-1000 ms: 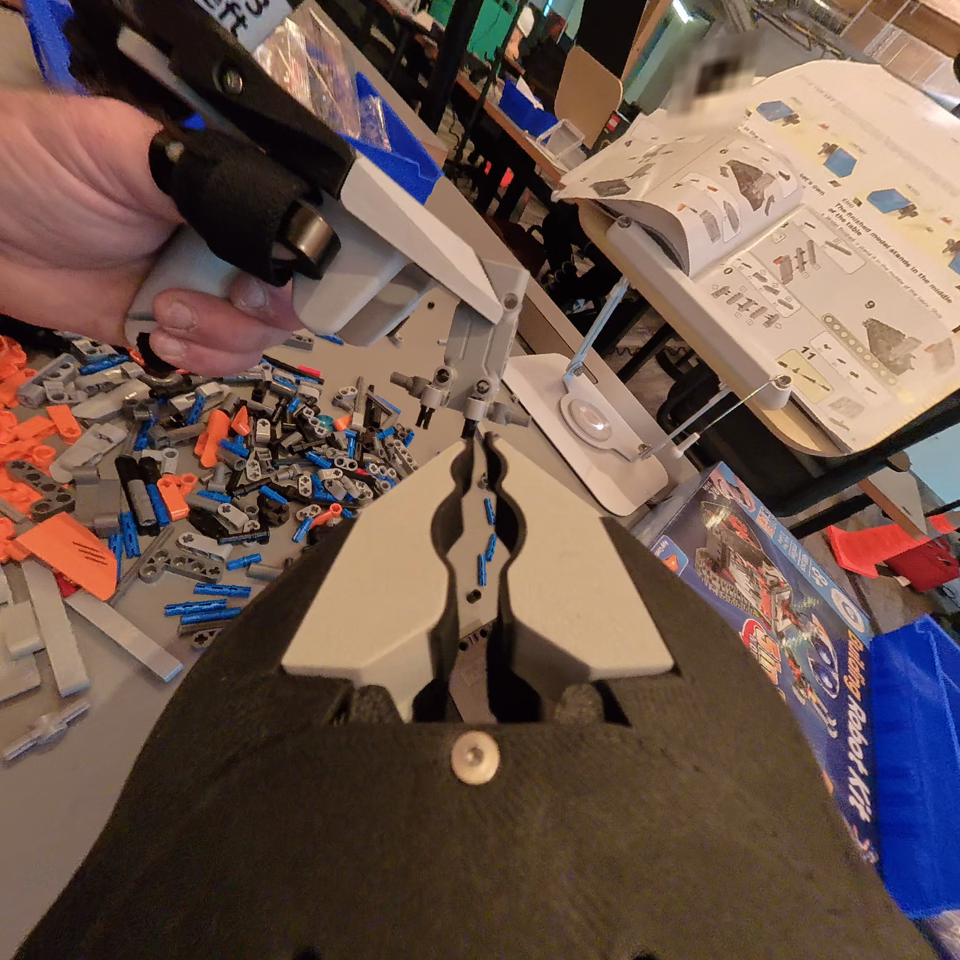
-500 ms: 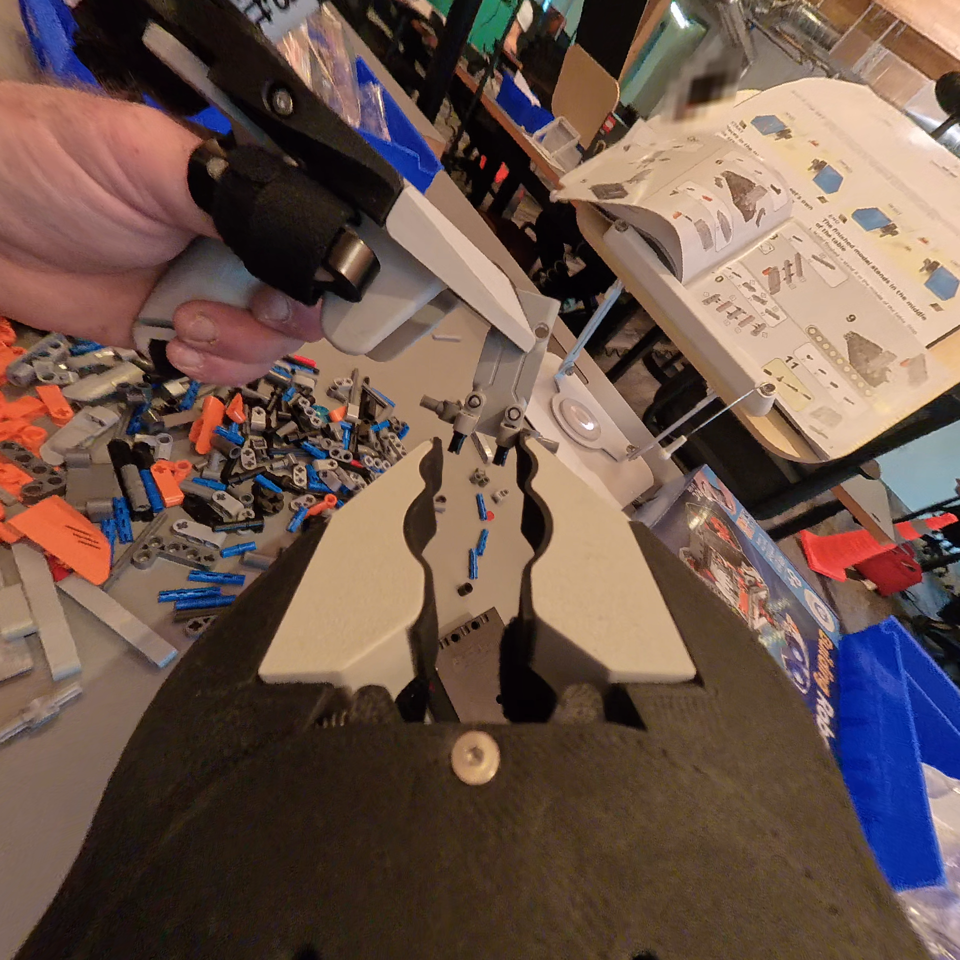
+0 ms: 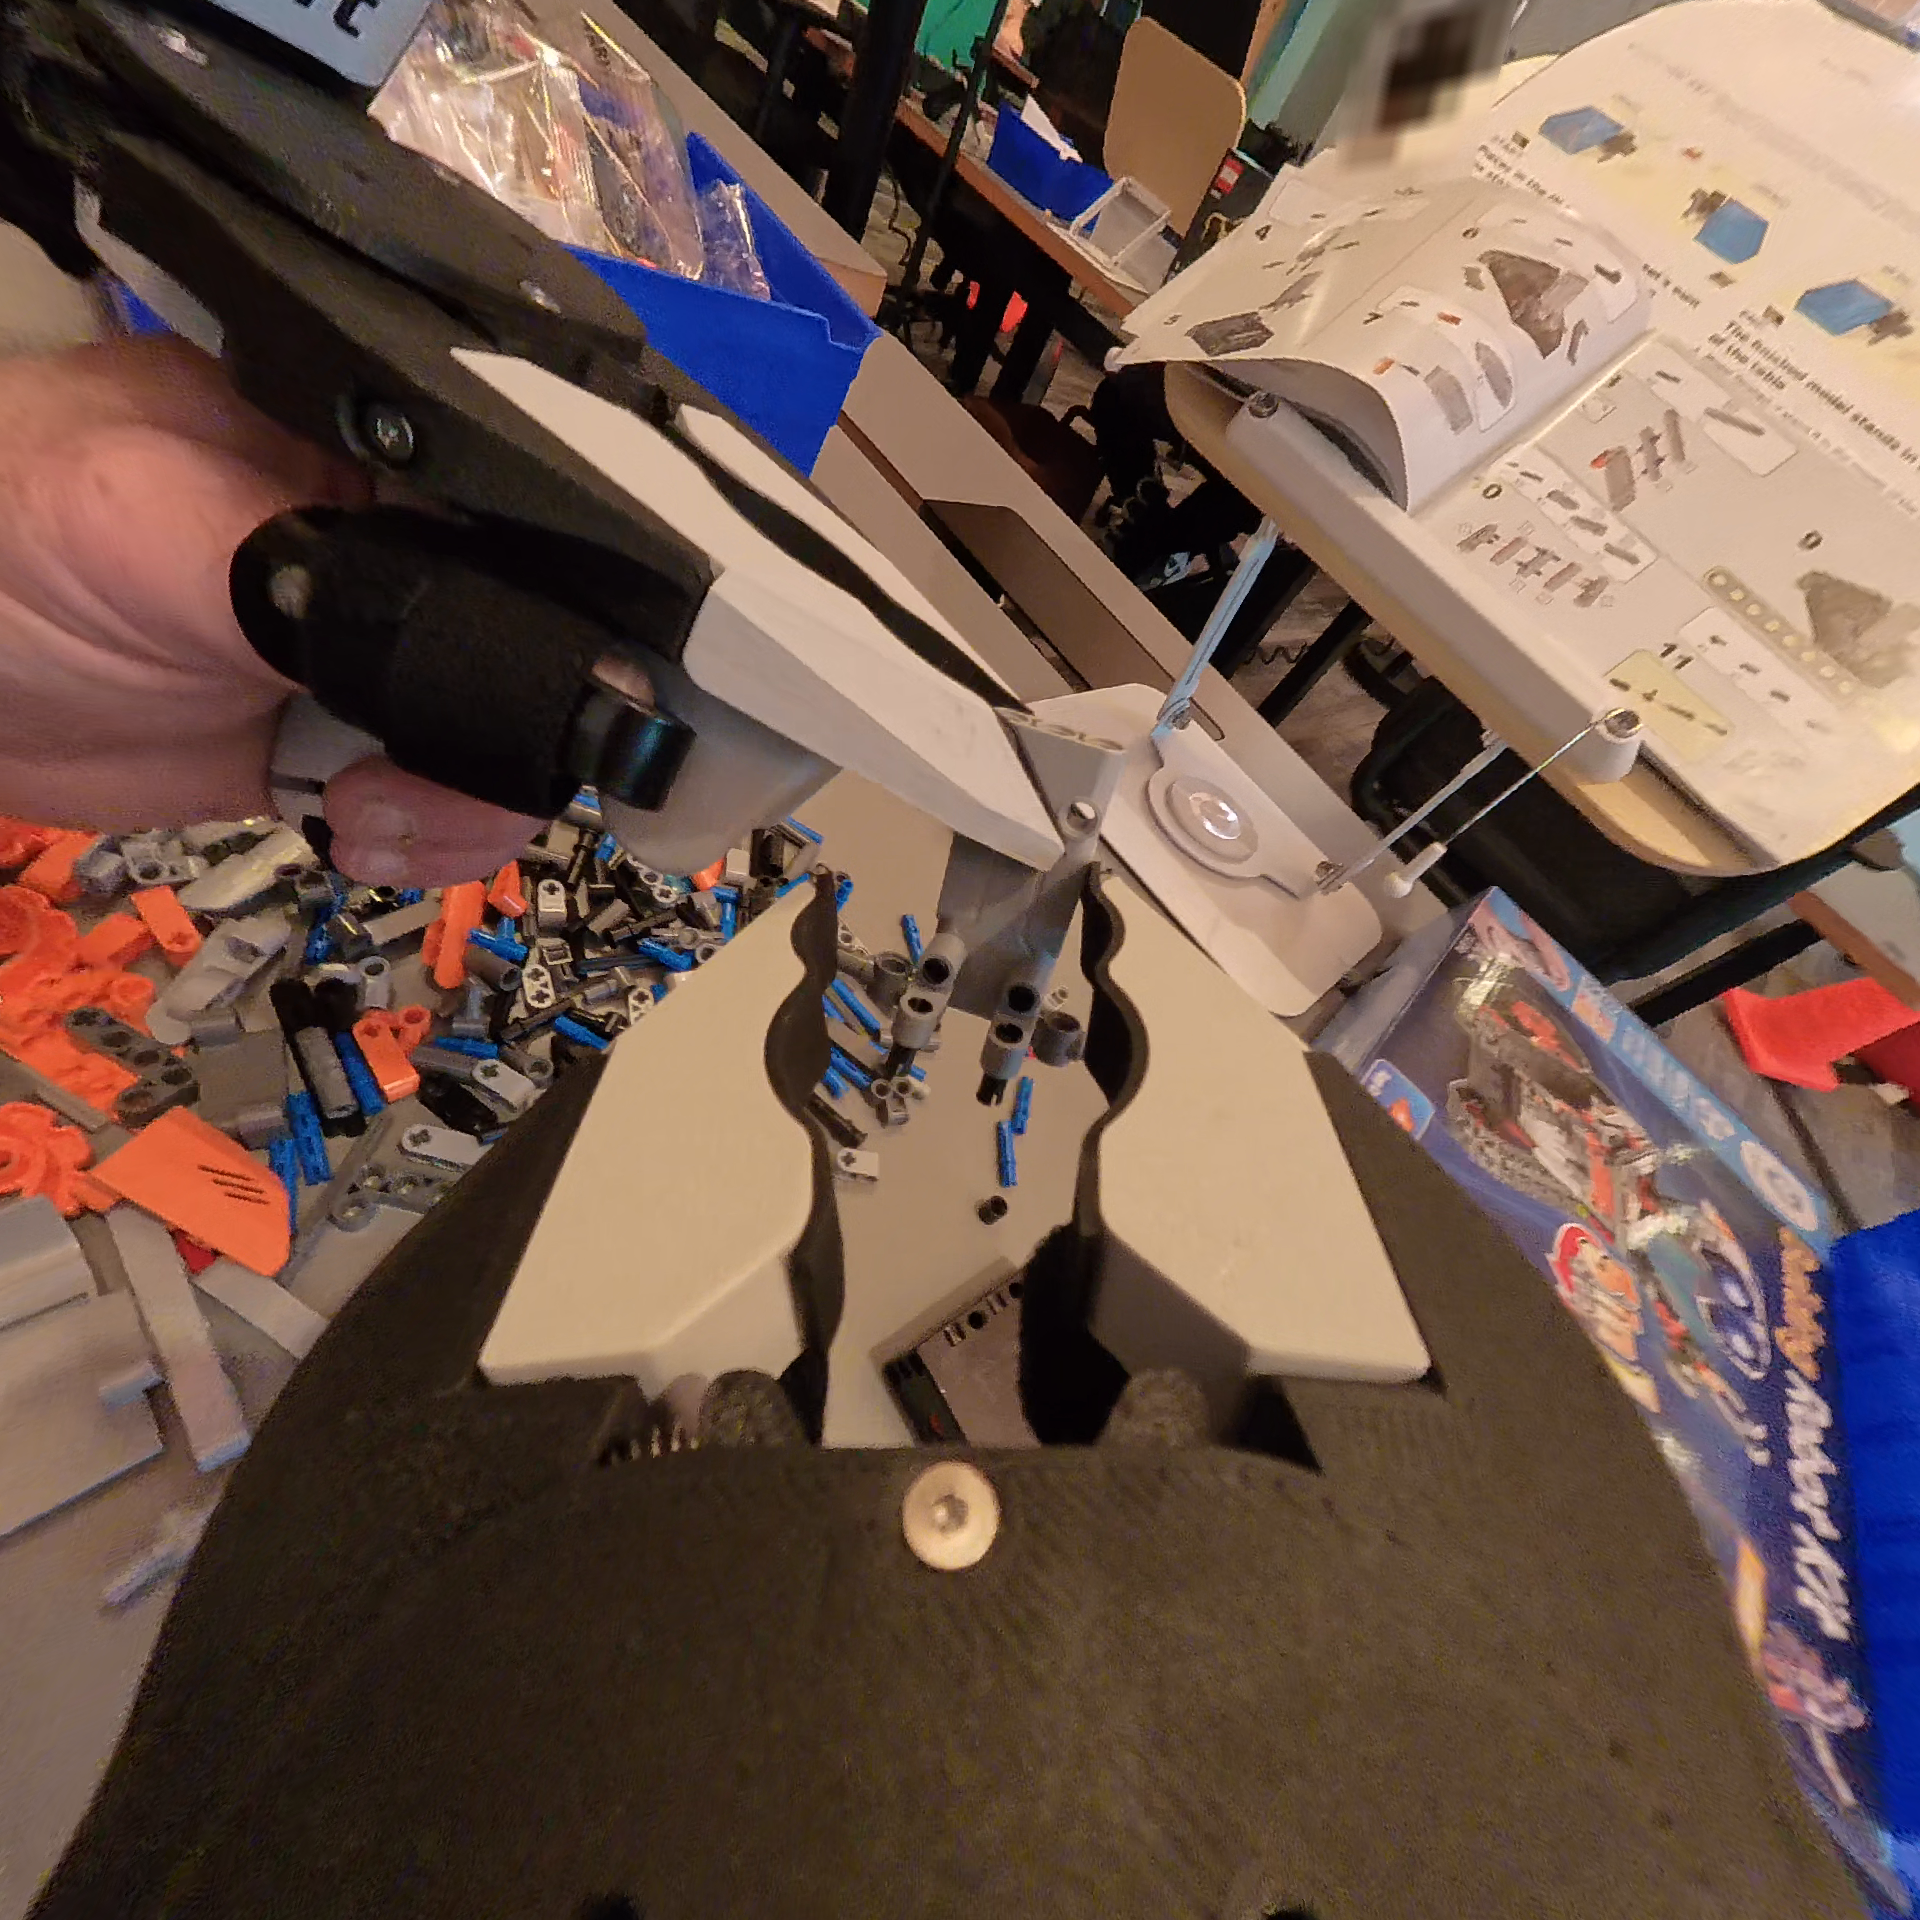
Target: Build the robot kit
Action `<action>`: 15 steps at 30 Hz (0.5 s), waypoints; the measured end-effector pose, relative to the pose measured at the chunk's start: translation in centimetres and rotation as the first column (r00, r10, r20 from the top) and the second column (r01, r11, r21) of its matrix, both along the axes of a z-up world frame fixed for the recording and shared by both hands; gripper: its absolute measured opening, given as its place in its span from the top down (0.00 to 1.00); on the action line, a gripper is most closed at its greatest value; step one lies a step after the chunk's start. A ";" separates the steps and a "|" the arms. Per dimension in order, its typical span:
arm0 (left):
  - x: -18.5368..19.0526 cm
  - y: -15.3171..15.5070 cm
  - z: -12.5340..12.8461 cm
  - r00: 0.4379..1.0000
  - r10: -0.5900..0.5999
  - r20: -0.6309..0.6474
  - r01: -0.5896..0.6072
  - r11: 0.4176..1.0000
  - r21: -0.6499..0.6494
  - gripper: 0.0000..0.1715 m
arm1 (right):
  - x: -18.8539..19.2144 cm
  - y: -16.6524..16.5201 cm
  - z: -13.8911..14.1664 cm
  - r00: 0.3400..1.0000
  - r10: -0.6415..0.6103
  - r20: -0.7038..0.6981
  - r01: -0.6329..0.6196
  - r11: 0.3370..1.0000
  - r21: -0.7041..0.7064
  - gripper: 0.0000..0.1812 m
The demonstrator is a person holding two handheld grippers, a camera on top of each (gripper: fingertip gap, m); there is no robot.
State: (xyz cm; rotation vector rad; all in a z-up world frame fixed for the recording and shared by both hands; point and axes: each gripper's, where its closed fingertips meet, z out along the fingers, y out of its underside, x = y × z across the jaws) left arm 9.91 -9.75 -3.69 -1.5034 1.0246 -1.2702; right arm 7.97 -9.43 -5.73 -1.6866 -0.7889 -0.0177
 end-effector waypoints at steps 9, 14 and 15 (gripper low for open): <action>0.5 -0.8 -0.2 1.000 -0.024 -0.017 0.024 1.000 0.007 0.97 | 1.2 0.6 -0.4 0.997 -0.071 -0.028 0.070 0.997 -0.037 0.86; 0.9 -1.4 -0.1 0.995 -0.098 -0.003 0.098 0.995 -0.036 0.96 | 1.4 0.2 -0.3 0.996 -0.009 -0.093 0.004 0.998 -0.059 0.86; 0.9 -1.5 0.0 0.992 -0.123 0.000 0.123 0.991 -0.053 0.95 | 1.6 0.0 -0.2 0.993 0.005 -0.122 -0.013 0.998 -0.067 0.86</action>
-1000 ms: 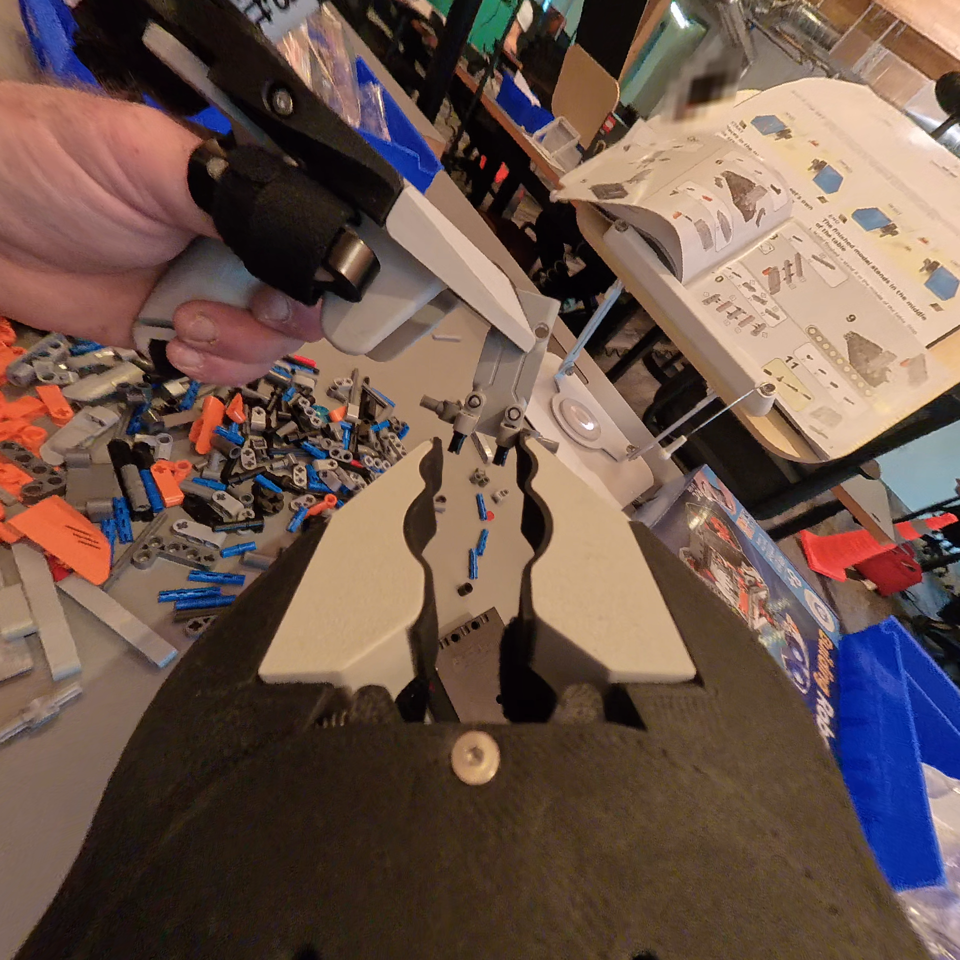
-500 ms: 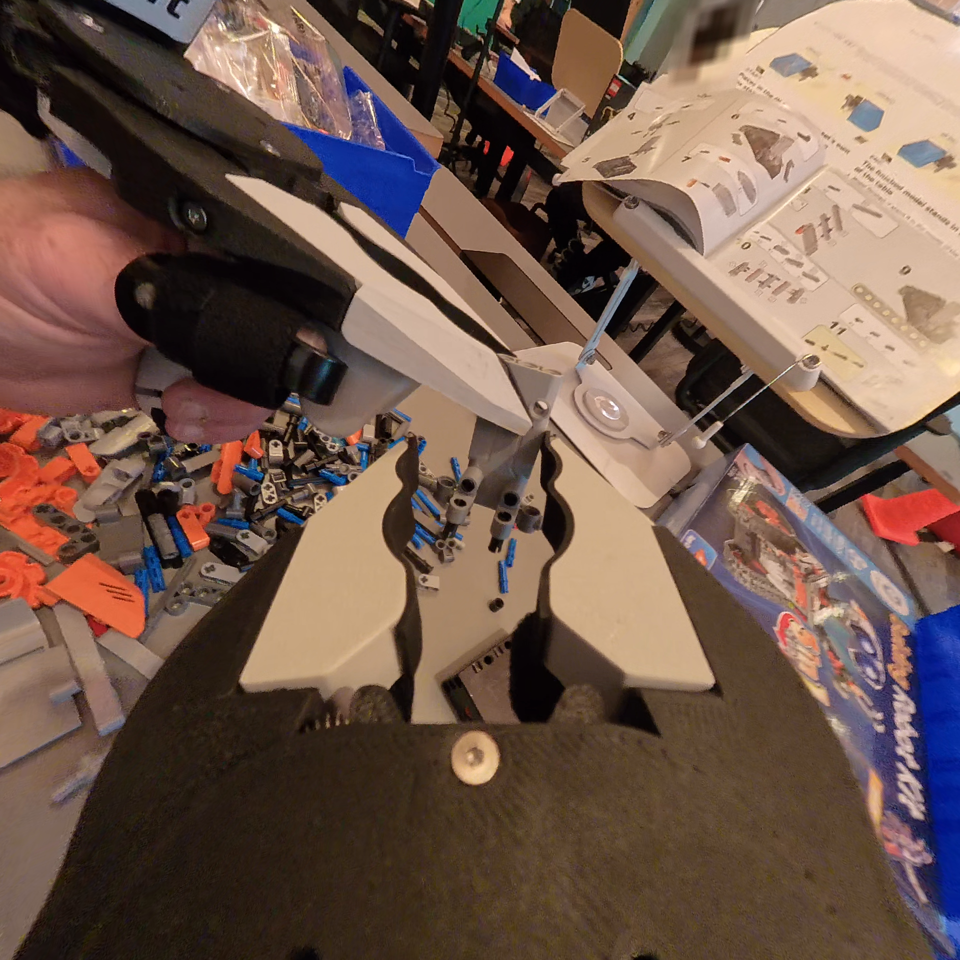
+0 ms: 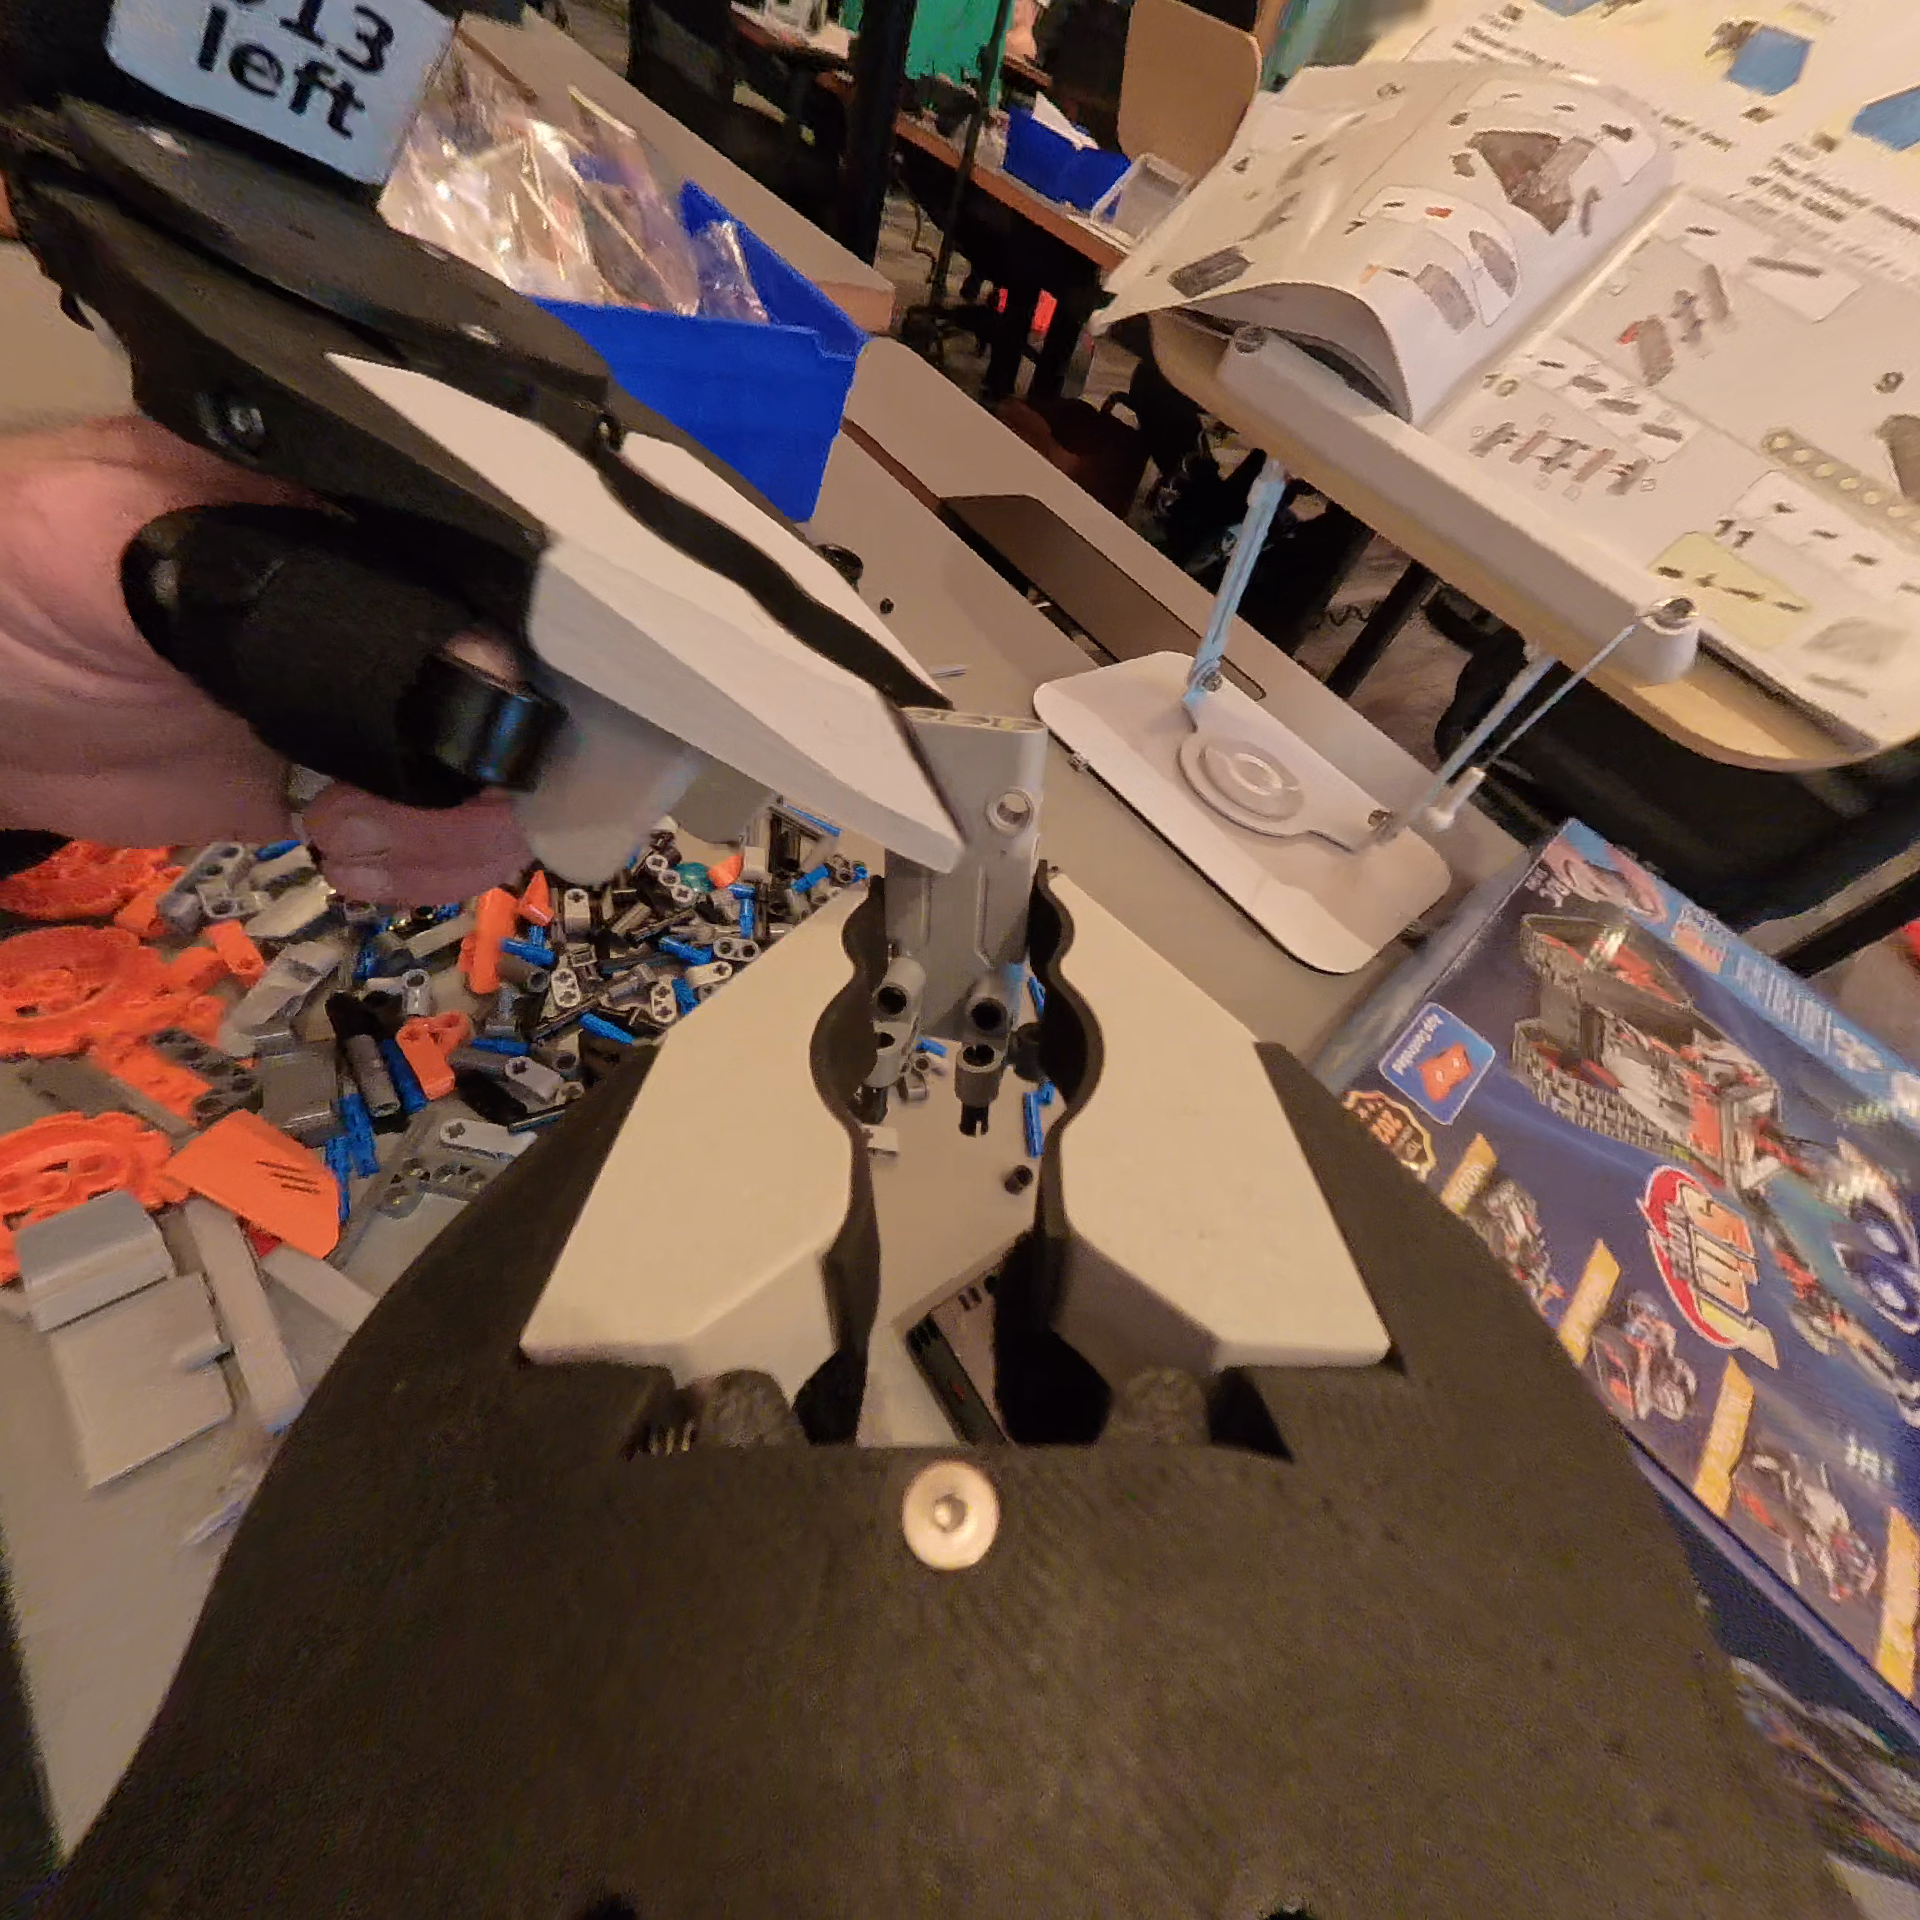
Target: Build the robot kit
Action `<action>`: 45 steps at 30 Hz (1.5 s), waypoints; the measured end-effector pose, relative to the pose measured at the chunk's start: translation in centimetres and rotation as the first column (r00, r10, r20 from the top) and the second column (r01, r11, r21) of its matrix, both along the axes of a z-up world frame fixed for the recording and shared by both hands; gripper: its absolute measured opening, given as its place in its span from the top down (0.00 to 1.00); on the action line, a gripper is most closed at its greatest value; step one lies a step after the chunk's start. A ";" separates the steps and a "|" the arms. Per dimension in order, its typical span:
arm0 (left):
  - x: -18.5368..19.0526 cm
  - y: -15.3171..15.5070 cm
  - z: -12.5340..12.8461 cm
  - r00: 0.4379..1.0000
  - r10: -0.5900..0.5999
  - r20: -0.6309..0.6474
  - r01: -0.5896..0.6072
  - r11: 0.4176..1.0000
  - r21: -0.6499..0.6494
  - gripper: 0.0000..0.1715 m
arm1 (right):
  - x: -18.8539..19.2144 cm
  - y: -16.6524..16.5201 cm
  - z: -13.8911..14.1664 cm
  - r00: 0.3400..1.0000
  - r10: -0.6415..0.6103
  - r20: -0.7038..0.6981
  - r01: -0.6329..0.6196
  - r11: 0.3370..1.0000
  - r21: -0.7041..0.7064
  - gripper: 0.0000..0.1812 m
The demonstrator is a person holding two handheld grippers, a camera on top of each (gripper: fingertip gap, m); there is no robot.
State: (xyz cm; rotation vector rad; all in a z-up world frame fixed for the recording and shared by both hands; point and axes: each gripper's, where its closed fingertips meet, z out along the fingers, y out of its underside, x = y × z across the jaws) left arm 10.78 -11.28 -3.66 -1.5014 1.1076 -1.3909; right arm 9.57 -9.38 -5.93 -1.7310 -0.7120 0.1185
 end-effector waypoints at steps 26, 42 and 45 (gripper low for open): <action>9.6 -4.2 -0.3 0.886 -0.456 -0.086 0.464 0.878 0.118 0.87 | 7.2 -4.5 -0.5 0.844 0.415 -0.338 -0.484 0.863 -0.148 0.86; 9.4 0.3 -0.1 0.940 -0.338 -0.055 0.342 0.934 0.108 0.86 | 13.2 -2.9 -8.0 0.978 0.137 -0.159 -0.194 0.880 -0.434 0.73; 9.1 0.3 -0.8 0.937 -0.341 -0.071 0.347 0.931 0.108 0.86 | 13.1 -3.1 -10.8 0.988 0.131 -0.081 -0.155 0.831 -0.535 0.72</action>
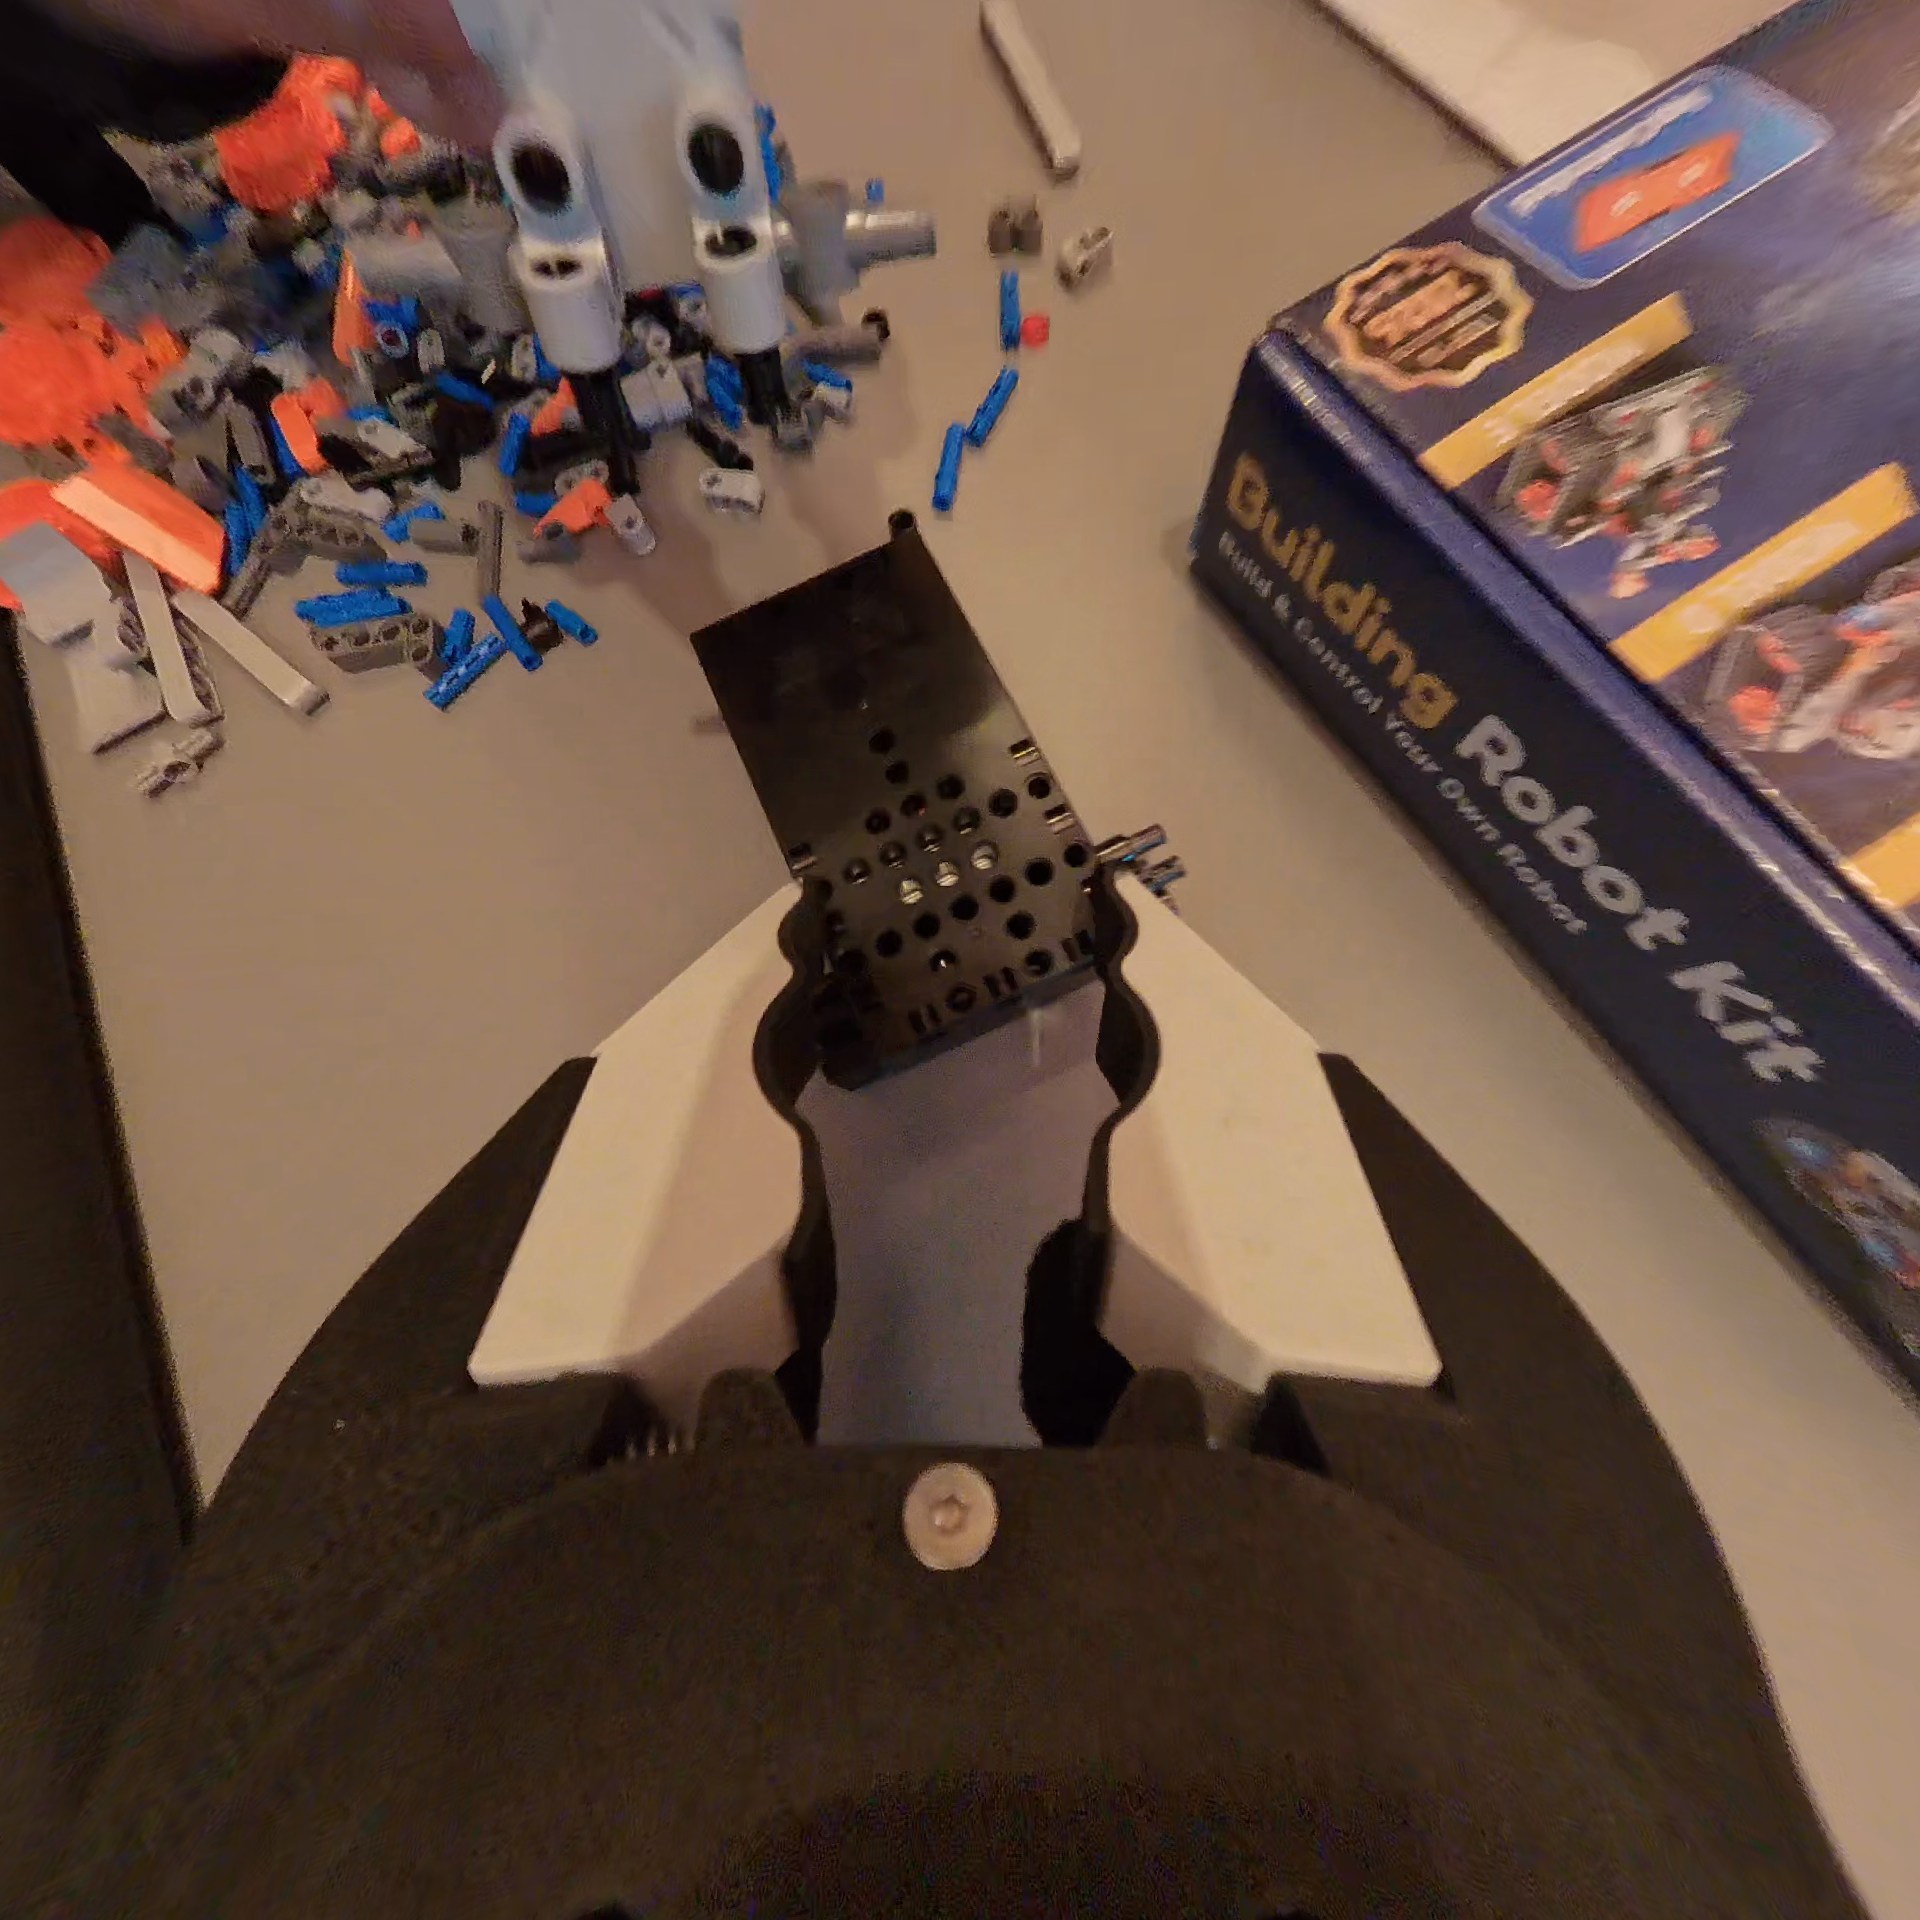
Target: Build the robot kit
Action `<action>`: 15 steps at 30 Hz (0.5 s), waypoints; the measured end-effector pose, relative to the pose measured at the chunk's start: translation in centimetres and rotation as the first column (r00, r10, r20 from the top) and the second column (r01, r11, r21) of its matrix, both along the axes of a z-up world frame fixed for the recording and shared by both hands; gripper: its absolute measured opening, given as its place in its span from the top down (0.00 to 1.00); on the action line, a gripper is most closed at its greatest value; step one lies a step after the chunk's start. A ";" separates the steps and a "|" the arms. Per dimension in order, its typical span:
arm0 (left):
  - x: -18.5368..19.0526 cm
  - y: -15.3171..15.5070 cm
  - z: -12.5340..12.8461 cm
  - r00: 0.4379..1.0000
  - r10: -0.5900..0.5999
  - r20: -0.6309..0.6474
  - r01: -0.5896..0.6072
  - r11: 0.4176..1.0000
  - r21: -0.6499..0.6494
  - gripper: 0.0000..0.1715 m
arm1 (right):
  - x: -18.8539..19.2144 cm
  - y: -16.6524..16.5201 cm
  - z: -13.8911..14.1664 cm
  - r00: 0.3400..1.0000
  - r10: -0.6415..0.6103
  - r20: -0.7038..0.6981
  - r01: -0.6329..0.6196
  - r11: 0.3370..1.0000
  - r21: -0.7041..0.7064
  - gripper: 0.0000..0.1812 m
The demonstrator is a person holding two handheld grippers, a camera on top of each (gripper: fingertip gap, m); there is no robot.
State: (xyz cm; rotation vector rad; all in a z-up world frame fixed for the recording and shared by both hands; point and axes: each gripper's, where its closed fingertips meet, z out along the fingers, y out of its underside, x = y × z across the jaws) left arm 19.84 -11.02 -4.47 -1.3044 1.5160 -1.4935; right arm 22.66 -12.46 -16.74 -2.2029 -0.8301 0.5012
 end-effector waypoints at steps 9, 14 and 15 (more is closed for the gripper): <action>-0.5 -0.4 -0.2 1.000 -0.029 0.001 0.029 1.000 0.002 0.86 | -1.4 -0.8 -0.1 1.000 0.027 0.014 -0.027 0.999 -0.018 0.82; -0.9 -0.6 -0.1 1.000 -0.027 -0.013 0.027 0.999 0.018 0.86 | -2.7 -1.7 -0.1 0.997 0.074 0.007 -0.074 0.996 -0.040 0.83; -0.9 -0.6 -0.1 1.000 -0.026 -0.011 0.027 0.999 0.018 0.86 | -2.9 -1.9 -0.1 0.997 0.082 0.006 -0.082 0.996 -0.044 0.83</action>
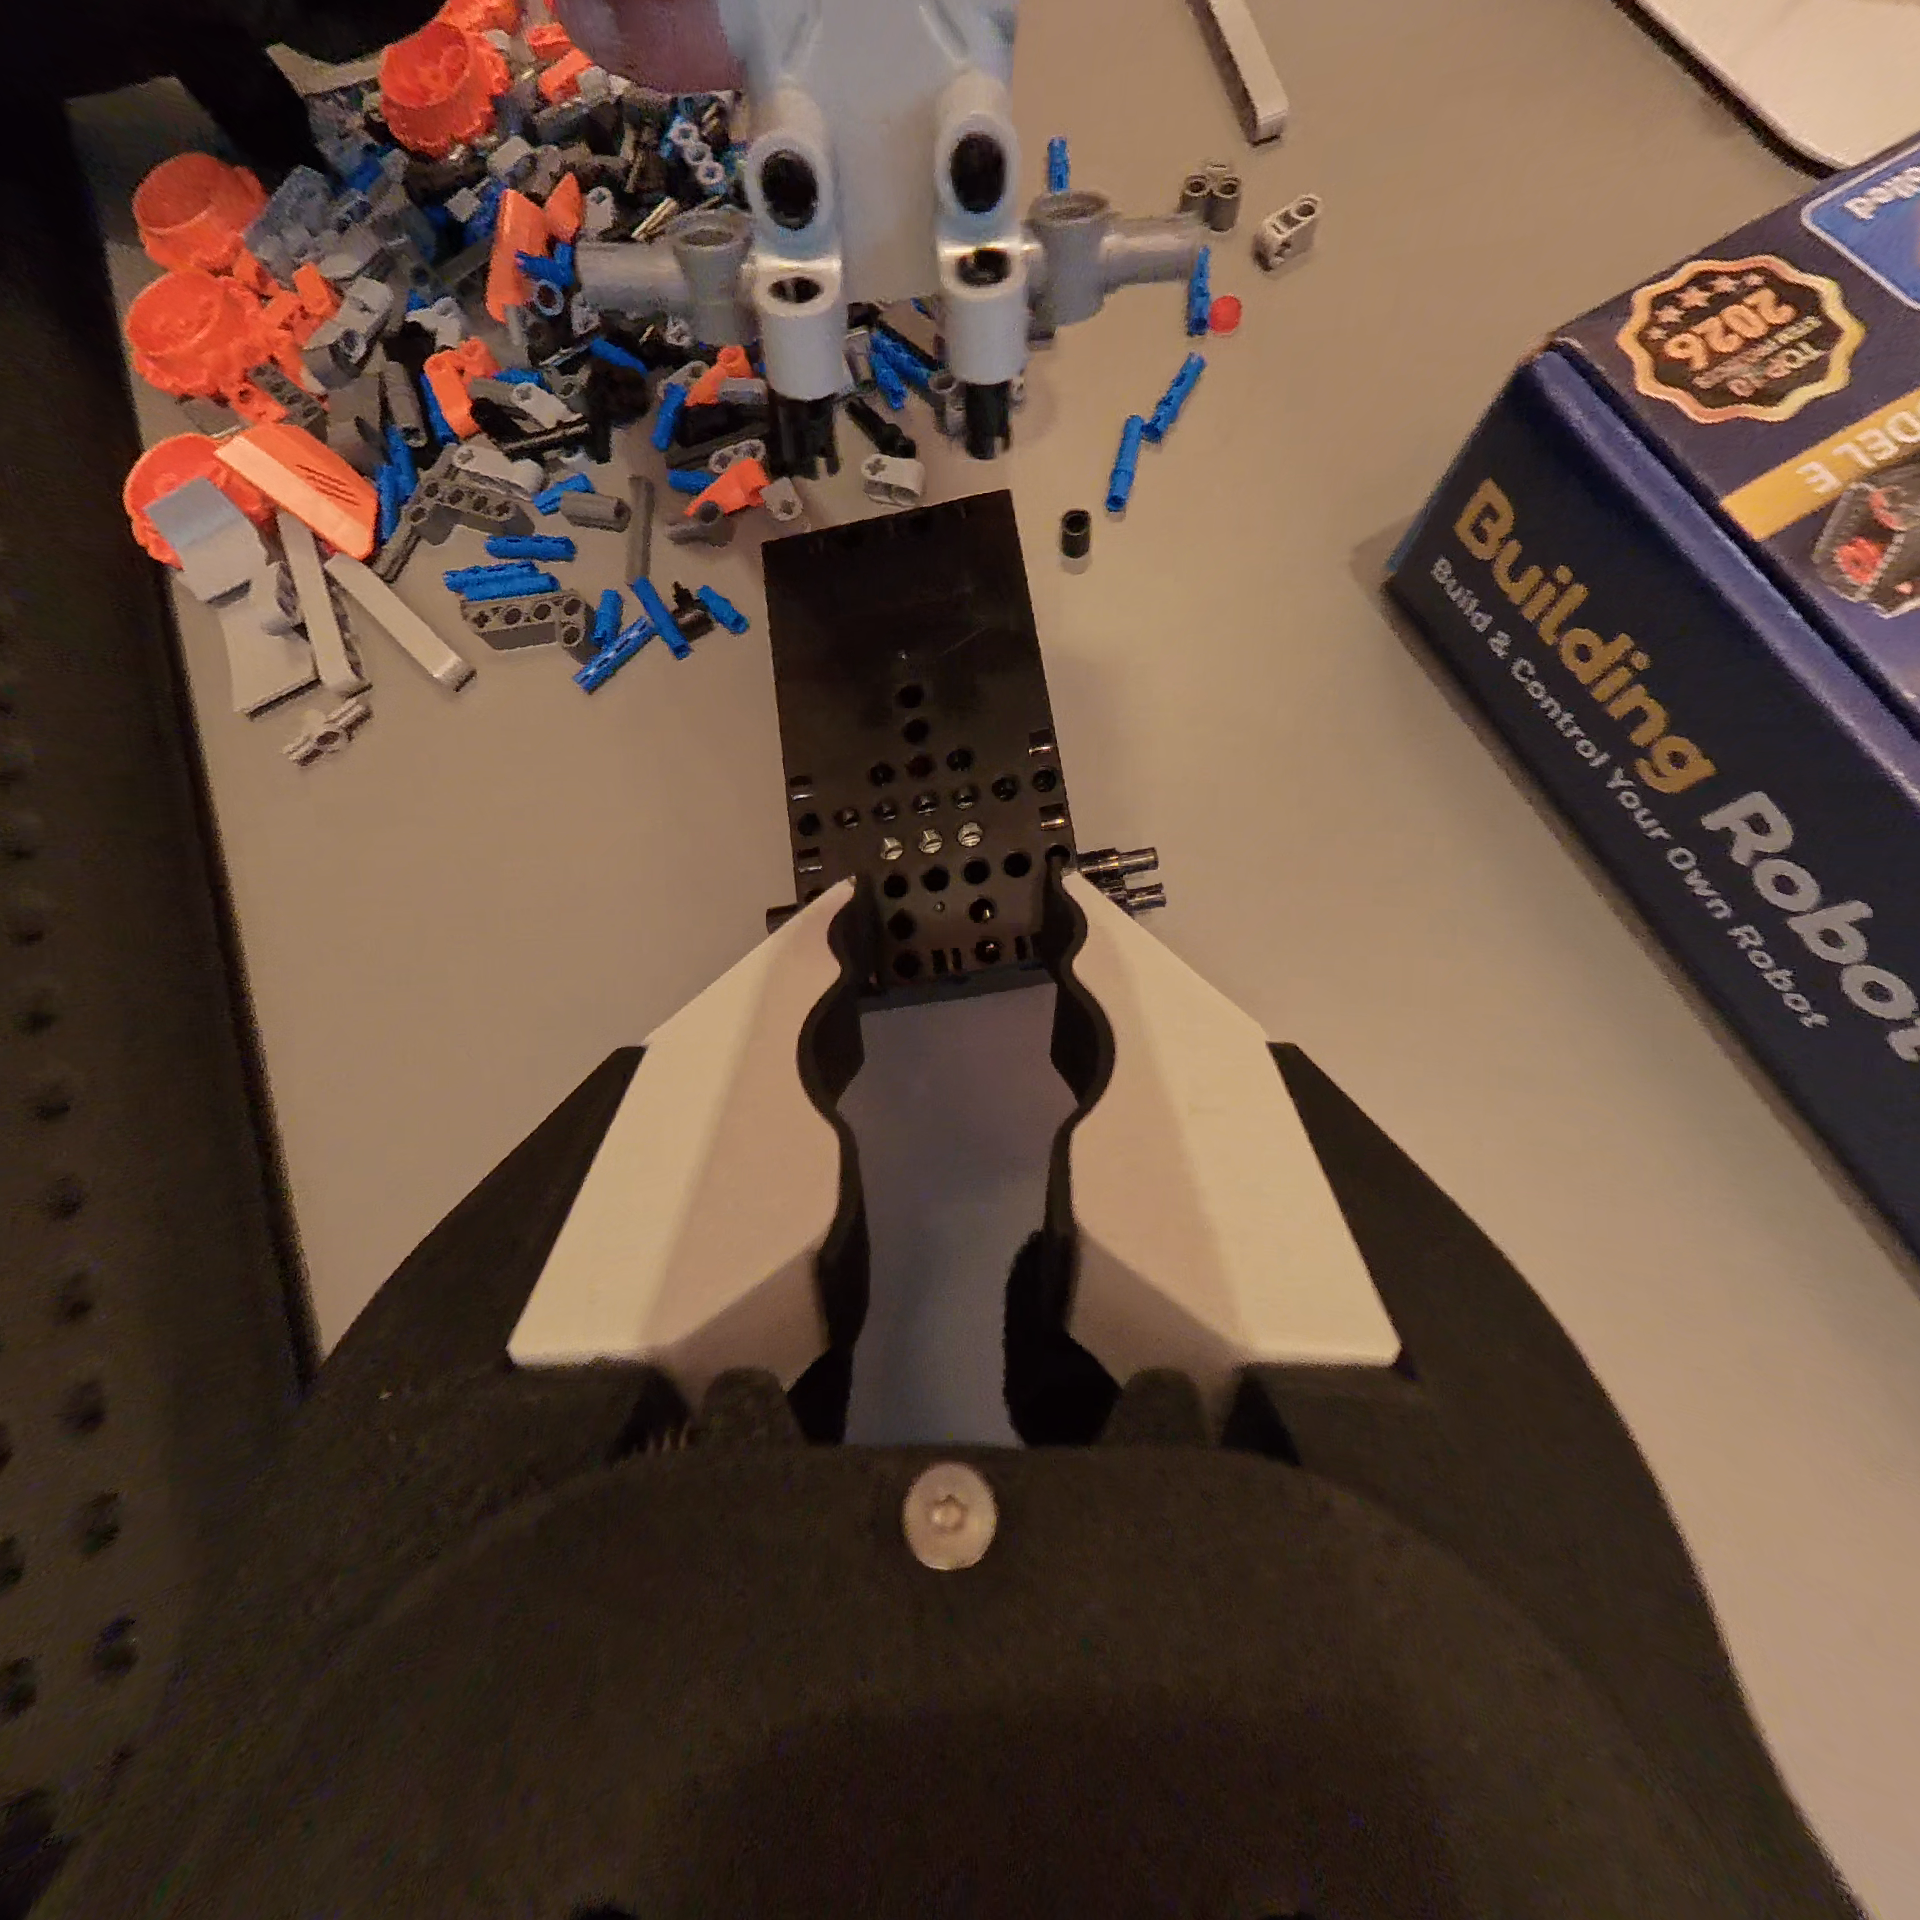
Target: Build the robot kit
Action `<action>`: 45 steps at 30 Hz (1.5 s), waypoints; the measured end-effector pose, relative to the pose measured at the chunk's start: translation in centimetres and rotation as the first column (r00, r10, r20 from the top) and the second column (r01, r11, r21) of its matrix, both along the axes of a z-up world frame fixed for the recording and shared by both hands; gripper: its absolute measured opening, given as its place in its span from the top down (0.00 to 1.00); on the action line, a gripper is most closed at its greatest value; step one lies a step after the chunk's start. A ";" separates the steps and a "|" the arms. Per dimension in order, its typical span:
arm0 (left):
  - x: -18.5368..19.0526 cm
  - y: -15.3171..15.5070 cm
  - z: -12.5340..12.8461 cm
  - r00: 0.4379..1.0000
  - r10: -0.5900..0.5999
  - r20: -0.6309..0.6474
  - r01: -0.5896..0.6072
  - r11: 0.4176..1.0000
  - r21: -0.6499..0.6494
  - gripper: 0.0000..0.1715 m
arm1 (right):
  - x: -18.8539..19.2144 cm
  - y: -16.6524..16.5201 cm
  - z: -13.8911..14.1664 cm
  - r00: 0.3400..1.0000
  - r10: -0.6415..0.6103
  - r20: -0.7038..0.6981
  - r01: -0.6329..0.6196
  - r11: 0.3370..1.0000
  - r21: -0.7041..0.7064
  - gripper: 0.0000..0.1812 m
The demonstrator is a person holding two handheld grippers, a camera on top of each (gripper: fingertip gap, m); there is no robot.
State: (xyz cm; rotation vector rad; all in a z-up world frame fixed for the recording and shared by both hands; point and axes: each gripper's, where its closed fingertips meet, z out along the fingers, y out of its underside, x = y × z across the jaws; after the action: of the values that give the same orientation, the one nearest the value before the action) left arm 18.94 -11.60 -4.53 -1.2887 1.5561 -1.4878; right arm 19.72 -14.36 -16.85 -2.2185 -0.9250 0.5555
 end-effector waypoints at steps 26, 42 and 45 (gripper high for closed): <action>0.4 1.1 0.4 1.000 0.013 0.001 -0.013 1.000 -0.002 0.86 | 3.7 1.2 3.6 0.982 -0.115 -0.151 0.142 0.974 0.179 0.83; -2.3 4.1 3.4 0.993 0.086 0.074 -0.085 0.996 -0.025 0.86 | 4.6 1.8 3.4 0.975 -0.145 -0.170 0.176 0.967 0.185 0.83; -2.3 4.1 3.1 0.994 0.086 0.068 -0.085 0.996 -0.017 0.86 | 4.6 1.8 3.2 0.976 -0.142 -0.162 0.171 0.968 0.181 0.83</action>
State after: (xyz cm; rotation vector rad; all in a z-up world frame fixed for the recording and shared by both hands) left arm 16.64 -7.54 -1.38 -1.2818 1.4314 -1.4759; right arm 24.33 -12.59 -13.65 -2.0234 -0.6890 0.5243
